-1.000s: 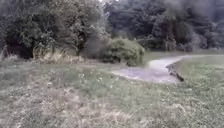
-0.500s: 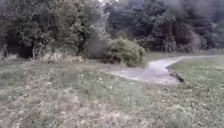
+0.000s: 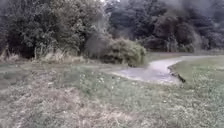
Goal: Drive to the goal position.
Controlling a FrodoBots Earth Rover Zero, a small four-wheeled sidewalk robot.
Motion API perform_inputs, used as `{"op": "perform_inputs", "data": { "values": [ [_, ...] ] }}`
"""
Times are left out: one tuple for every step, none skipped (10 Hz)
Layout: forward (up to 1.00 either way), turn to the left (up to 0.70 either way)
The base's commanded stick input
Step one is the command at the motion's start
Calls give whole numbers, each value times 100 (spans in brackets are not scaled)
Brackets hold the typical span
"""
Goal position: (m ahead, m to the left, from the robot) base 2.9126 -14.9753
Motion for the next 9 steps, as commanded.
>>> {"op": "perform_inputs", "data": {
  "values": [
    [0,0],
    [3,0],
    [3,0],
    [4,0],
    [5,0],
    [3,0],
    [3,0],
    [3,0],
    [30,-3]
  ]
}}
